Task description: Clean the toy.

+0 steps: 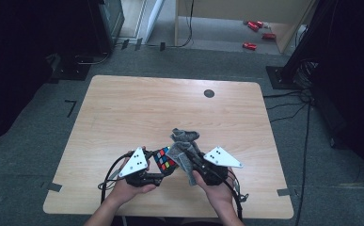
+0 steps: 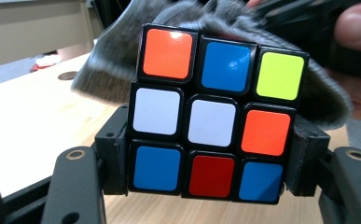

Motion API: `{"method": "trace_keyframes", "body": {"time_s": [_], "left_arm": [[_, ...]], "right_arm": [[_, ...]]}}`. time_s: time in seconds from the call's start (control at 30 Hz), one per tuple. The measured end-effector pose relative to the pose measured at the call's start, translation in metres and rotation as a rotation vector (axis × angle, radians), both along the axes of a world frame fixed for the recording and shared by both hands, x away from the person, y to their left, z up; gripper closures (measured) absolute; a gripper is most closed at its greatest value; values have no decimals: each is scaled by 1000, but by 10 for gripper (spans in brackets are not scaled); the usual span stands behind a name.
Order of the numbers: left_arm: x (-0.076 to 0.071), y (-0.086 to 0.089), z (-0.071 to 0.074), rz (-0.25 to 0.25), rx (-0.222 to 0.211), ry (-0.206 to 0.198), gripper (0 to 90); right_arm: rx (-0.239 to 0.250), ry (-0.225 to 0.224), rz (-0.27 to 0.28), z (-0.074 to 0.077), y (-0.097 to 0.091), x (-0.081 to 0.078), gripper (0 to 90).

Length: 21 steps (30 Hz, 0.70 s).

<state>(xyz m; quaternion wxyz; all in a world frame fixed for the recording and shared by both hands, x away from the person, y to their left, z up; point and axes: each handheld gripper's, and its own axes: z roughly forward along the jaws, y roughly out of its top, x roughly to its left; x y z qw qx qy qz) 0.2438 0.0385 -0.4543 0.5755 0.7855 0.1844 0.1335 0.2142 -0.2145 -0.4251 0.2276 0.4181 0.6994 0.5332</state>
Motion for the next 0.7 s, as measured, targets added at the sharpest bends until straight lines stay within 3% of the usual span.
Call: {"method": "trace_keyframes", "body": {"time_s": [0.07,0.1,0.27,0.37,0.4,0.5,0.7], "left_arm": [[0,-1,-1,10,26,-9,338],[0,-4,-6,21,71,-11,338],[-1,-11,-8,6,82,-1,338],[-6,-13,-6,-10,75,-16,338],[-6,-11,-3,-17,48,-13,338],[-5,-7,0,-15,35,-14,338],[-3,-3,0,-14,11,-3,338]], "right_arm": [[12,-20,-2,2,-1,-2,813],[25,-65,6,9,2,-8,813],[31,-133,100,19,16,-21,811],[13,-114,111,16,24,-22,811],[22,-98,110,14,24,-21,811],[37,-81,89,7,20,-16,811],[19,-31,33,0,7,-5,810]]}}
